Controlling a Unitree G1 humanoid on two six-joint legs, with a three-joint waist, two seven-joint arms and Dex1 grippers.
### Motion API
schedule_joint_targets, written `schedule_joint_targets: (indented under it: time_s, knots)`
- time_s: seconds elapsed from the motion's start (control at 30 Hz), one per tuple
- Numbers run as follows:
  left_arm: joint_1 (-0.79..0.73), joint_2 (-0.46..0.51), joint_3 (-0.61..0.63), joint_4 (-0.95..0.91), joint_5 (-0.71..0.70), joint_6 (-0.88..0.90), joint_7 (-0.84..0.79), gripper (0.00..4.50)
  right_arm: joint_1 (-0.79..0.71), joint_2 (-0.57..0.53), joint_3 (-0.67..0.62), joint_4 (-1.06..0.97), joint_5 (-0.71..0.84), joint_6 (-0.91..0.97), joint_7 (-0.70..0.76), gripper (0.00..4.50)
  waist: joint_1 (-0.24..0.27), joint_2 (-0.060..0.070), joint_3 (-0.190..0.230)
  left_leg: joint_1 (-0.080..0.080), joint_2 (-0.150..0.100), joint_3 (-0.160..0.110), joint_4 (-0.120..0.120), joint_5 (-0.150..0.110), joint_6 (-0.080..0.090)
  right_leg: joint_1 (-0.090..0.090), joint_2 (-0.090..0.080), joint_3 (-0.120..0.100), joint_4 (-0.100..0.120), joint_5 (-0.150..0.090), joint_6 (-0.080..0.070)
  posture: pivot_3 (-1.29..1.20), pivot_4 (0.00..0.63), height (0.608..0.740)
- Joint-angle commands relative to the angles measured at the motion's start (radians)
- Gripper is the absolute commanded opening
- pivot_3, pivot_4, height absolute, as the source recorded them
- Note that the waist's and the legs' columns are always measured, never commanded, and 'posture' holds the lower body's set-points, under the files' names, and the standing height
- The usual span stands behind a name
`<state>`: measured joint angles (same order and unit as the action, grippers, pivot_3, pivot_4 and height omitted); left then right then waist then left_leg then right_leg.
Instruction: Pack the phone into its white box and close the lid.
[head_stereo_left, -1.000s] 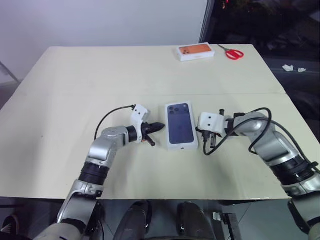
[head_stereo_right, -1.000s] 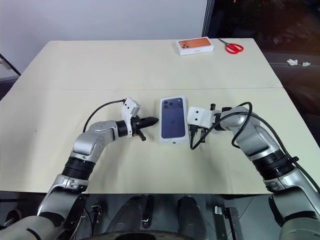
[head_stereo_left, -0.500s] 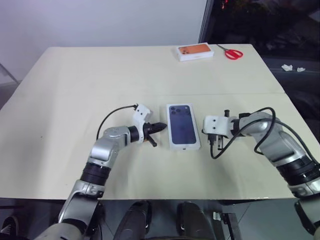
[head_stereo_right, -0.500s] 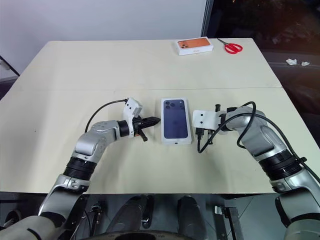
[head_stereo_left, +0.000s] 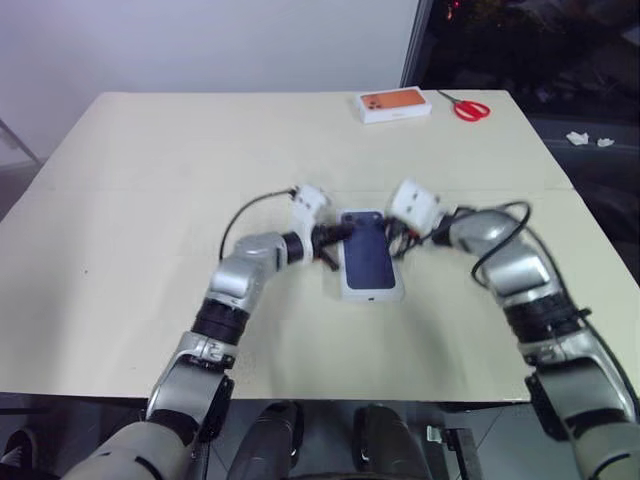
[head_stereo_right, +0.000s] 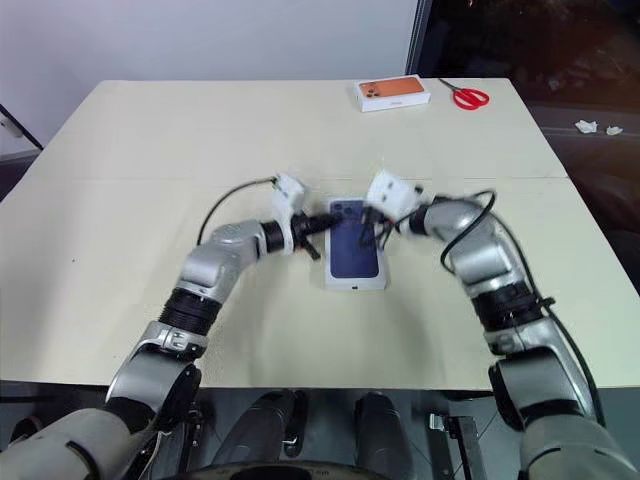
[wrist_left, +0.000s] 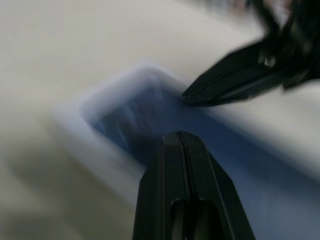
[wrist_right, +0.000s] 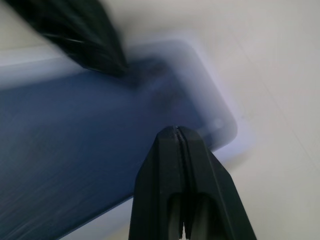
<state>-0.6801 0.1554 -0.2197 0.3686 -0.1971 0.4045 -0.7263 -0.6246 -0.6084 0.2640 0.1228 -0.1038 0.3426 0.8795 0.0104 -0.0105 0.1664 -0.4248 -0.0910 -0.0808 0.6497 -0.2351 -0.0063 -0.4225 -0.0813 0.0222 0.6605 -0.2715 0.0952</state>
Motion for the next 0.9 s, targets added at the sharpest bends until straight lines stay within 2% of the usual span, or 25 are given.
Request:
schedule_joint_targets:
  time_s: [0.03,0.1,0.2,0.23,0.3,0.33,0.53,0.57,0.6,0.73,0.9]
  knots:
    - [0.095,0.061,-0.094,-0.033,0.066,-0.008,-0.07,0.0,0.125,-0.086,0.055,-0.167,0.051,0.021,0.164,0.05,0.001,0.0,-0.005,0.003,0.0,0.0,-0.001,0.0,0.0,0.003,0.001,0.0,-0.001,0.0,0.0,0.0,0.15,0.74]
    - [0.145,0.098,-0.074,-0.111,0.032,0.024,-0.104,0.0,0.171,-0.127,0.026,-0.257,0.115,0.077,0.224,0.05,-0.003,0.001,-0.006,0.017,0.003,-0.001,-0.005,-0.004,0.006,0.019,0.001,-0.001,-0.009,0.0,0.0,0.0,0.15,0.74]
    - [0.175,0.127,-0.019,-0.192,-0.024,0.071,-0.126,0.0,0.162,-0.127,-0.035,-0.29,0.21,0.189,0.249,0.05,-0.02,0.0,-0.006,0.034,0.004,-0.002,-0.01,-0.008,0.01,0.037,0.0,-0.002,-0.015,-0.002,0.002,0.0,0.15,0.74]
    - [0.174,0.131,0.011,-0.209,-0.054,0.093,-0.128,0.25,0.149,-0.119,-0.055,-0.289,0.238,0.217,0.249,0.01,-0.021,0.0,-0.006,0.034,0.004,-0.003,-0.011,-0.008,0.01,0.037,0.0,-0.002,-0.015,-0.002,0.002,0.0,0.15,0.74]
    - [0.165,0.141,0.069,-0.238,-0.093,0.11,-0.122,0.9,0.123,-0.111,-0.082,-0.279,0.269,0.245,0.243,0.55,-0.022,0.0,-0.006,0.033,0.004,-0.003,-0.011,-0.008,0.01,0.035,0.0,-0.002,-0.015,-0.002,0.002,0.0,0.15,0.74]
    - [0.16,0.149,0.094,-0.253,-0.104,0.108,-0.116,1.38,0.111,-0.108,-0.091,-0.274,0.279,0.248,0.24,0.89,-0.024,0.0,-0.005,0.031,0.004,-0.003,-0.011,-0.007,0.01,0.033,0.0,-0.002,-0.014,-0.002,0.003,0.0,0.15,0.74]
    - [0.172,0.282,0.274,-0.339,-0.229,0.175,-0.155,4.4,0.052,-0.111,-0.169,-0.23,0.357,0.261,0.232,3.83,-0.022,0.0,-0.005,0.013,0.003,-0.003,-0.006,-0.004,0.004,0.013,0.0,-0.001,-0.007,-0.002,0.002,0.0,0.15,0.74]
    - [0.186,0.31,0.296,-0.344,-0.237,0.166,-0.166,4.5,0.048,-0.113,-0.18,-0.218,0.361,0.251,0.229,4.28,-0.022,0.0,-0.005,0.013,0.003,-0.003,-0.006,-0.004,0.005,0.014,0.0,-0.001,-0.007,-0.002,0.002,0.0,0.15,0.74]
    - [0.205,0.343,0.316,-0.347,-0.246,0.165,-0.185,4.5,0.046,-0.116,-0.192,-0.203,0.362,0.232,0.228,4.44,-0.022,0.0,-0.005,0.013,0.003,-0.003,-0.006,-0.005,0.006,0.014,0.0,-0.001,-0.007,-0.002,0.002,0.0,0.15,0.74]
    - [0.313,0.462,0.385,-0.397,-0.281,0.156,-0.25,4.5,0.055,-0.149,-0.242,-0.167,0.378,0.17,0.242,4.44,-0.023,0.001,-0.004,0.014,0.003,-0.003,-0.006,-0.005,0.007,0.015,-0.001,0.0,-0.008,-0.002,0.002,0.0,0.15,0.74]
    - [0.444,0.558,0.454,-0.404,-0.265,0.08,-0.281,4.5,0.105,-0.218,-0.291,-0.114,0.377,0.068,0.28,4.44,-0.016,0.001,-0.004,0.014,0.003,-0.003,-0.006,-0.006,0.008,0.016,-0.002,-0.001,-0.009,-0.002,0.002,0.0,0.15,0.74]
